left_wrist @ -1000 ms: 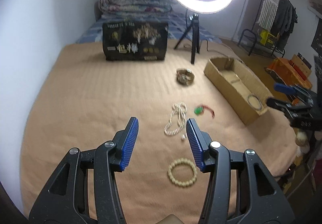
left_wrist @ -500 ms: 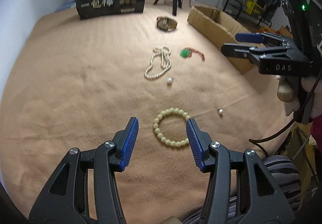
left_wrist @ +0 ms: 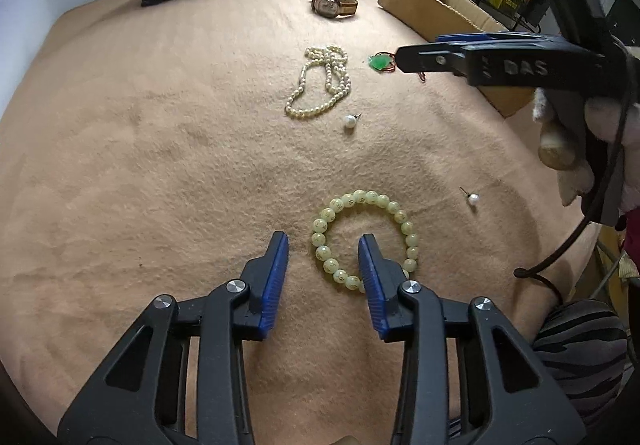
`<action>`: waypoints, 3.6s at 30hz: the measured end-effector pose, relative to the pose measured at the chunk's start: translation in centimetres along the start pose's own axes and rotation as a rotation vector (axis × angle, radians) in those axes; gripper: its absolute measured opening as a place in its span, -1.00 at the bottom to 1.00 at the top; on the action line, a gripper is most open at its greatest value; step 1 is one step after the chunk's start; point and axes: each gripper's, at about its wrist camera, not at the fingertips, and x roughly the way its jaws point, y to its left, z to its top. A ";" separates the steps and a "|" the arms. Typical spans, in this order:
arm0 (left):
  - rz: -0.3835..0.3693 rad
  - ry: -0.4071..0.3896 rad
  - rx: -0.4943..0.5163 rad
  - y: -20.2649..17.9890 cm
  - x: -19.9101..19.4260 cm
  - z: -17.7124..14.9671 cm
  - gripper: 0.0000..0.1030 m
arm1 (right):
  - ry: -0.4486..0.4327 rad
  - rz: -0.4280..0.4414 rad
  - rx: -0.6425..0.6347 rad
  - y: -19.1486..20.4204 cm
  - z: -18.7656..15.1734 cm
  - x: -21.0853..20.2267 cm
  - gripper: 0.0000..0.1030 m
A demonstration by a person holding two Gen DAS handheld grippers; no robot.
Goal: Organize jewelry
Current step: 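Grasp the pale yellow bead bracelet with the left tool while the right tool grasps the green jade pendant, then carry the yellow bracelet with the left tool while the right tool carries the jade pendant over the box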
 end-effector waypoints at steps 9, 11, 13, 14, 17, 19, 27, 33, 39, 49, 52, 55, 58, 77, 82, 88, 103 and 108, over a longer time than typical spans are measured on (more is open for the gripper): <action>0.008 -0.004 0.025 -0.1 0.8 0.4 -0.49 | 0.046 -0.036 0.016 -0.1 1.1 2.7 0.08; 0.016 -0.008 0.031 -0.2 0.9 0.4 -0.56 | 0.057 -0.041 0.018 -0.1 1.1 3.3 0.07; 0.023 -0.016 0.033 -0.2 1.0 0.5 -0.70 | 0.065 -0.043 0.020 -0.2 1.0 3.7 0.07; 0.025 -0.019 0.035 -0.2 1.0 0.5 -0.72 | 0.068 -0.045 0.019 -0.2 1.0 3.9 0.07; 0.035 -0.028 0.044 -0.4 1.0 0.4 -0.84 | 0.069 -0.044 0.021 -0.4 1.0 4.3 -0.05; 0.042 -0.033 0.048 -0.5 1.0 0.4 -0.87 | 0.067 -0.040 0.026 -0.5 1.2 4.4 -0.29; 0.061 -0.055 0.027 -0.5 0.6 0.3 -0.90 | 0.060 -0.026 0.029 -0.4 1.0 3.7 -0.40; 0.068 -0.100 -0.020 0.2 -1.6 0.2 -0.90 | 0.017 -0.003 0.013 0.1 0.6 1.5 -0.40; 0.079 -0.153 -0.056 0.5 -3.8 0.3 -0.90 | -0.032 0.015 0.004 0.0 0.4 -1.5 -0.40; 0.079 -0.239 -0.099 0.2 -7.4 0.8 -0.90 | -0.126 0.032 0.021 -1.0 -0.9 -7.4 -0.40; 0.078 -0.262 -0.099 -0.1 -8.5 1.1 -0.90 | -0.154 0.032 0.026 -1.6 -1.3 -9.2 -0.40; 0.075 -0.285 -0.095 -0.5 -9.4 1.6 -0.90 | -0.181 0.024 0.026 -2.1 -1.6 -11.0 -0.40; 0.071 -0.307 -0.087 -1.1 -10.2 2.2 -0.90 | -0.208 0.015 0.036 -2.9 -1.9 -12.5 -0.40; -0.015 -0.412 -0.036 -6.7 -10.9 8.5 -0.90 | -0.294 -0.081 0.175 -12.2 -3.6 -18.0 -0.40; -0.038 -0.423 0.004 -9.1 -10.2 10.6 -0.90 | -0.302 -0.108 0.192 -14.2 -3.5 -18.3 -0.40; -0.085 -0.433 0.033 -12.1 -8.7 13.1 -0.90 | -0.300 -0.121 0.206 -16.3 -2.8 -17.6 -0.40; -0.164 -0.402 0.057 -17.3 -3.7 16.9 -0.90 | -0.269 -0.104 0.241 -19.6 -1.6 -13.5 -0.40; -0.174 -0.379 0.059 -18.2 -2.1 17.4 -0.90 | -0.255 -0.101 0.245 -20.3 -1.1 -12.1 -0.40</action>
